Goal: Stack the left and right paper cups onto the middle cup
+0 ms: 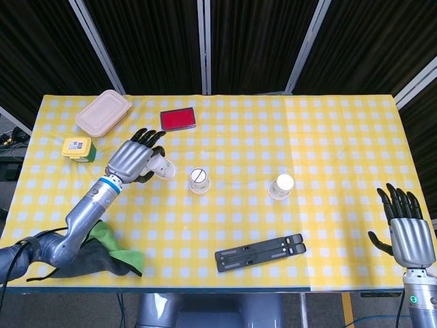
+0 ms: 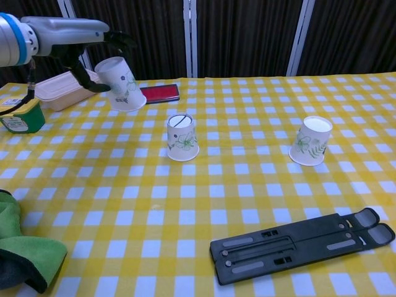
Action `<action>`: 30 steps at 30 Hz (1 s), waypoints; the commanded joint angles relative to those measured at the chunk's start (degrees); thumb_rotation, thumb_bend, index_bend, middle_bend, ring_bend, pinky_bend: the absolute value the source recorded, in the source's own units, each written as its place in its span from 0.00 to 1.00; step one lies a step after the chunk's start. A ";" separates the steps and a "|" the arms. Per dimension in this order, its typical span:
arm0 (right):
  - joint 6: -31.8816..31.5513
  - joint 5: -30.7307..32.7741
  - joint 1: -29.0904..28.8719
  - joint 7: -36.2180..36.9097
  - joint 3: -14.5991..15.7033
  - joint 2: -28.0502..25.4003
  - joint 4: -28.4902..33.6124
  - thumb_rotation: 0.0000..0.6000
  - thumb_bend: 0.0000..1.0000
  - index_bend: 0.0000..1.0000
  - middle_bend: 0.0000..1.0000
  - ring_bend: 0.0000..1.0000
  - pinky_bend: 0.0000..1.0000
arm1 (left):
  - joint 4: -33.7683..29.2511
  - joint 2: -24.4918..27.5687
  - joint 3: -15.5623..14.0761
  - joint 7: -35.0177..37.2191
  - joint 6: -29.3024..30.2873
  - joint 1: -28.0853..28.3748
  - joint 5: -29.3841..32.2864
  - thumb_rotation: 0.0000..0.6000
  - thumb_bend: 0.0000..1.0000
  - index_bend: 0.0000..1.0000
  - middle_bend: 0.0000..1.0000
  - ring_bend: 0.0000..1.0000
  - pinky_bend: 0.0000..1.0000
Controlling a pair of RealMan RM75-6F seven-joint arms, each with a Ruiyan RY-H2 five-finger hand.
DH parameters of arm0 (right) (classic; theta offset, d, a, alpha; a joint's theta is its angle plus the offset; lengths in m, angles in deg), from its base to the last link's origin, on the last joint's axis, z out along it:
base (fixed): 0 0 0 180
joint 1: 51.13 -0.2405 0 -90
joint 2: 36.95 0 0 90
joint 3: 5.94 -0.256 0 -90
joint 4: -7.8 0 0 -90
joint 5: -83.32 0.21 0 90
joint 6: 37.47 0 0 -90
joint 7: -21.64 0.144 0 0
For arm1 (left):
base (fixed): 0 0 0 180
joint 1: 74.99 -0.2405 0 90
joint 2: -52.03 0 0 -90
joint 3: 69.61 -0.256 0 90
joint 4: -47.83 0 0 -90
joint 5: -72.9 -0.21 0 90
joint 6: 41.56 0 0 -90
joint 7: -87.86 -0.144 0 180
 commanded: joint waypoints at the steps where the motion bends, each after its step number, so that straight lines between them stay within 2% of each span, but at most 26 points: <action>1: 0.14 0.34 0.08 0.78 -0.15 -0.33 -0.20 1.00 0.11 0.00 0.00 0.00 0.00 | -2.78 -2.83 0.61 -7.31 1.09 5.26 6.12 1.00 0.40 0.33 0.00 0.00 0.00; 11: 0.14 1.02 0.51 3.75 -0.44 -1.53 -0.48 1.00 0.11 0.00 0.00 0.00 0.00 | -0.90 -8.38 -1.04 -16.58 2.92 12.75 17.68 1.00 0.40 0.32 0.00 0.00 0.00; 26: 0.37 1.19 0.54 4.80 -0.53 -2.14 -0.25 1.00 0.11 0.00 0.00 0.00 0.00 | 1.53 -10.28 -2.84 -18.62 3.50 16.20 23.08 1.00 0.39 0.32 0.00 0.00 0.00; 29: 0.22 1.47 0.59 4.74 -0.73 -2.20 -0.18 1.00 0.11 0.00 0.00 0.00 0.00 | 2.71 -11.01 -3.50 -19.19 2.75 17.11 24.60 1.00 0.39 0.27 0.00 0.00 0.00; 30: 0.15 1.54 0.64 4.76 -0.78 -2.22 -0.15 1.00 0.11 0.00 0.00 0.00 0.00 | 3.04 -11.21 -3.70 -19.38 2.56 17.38 25.08 1.00 0.38 0.22 0.00 0.00 0.00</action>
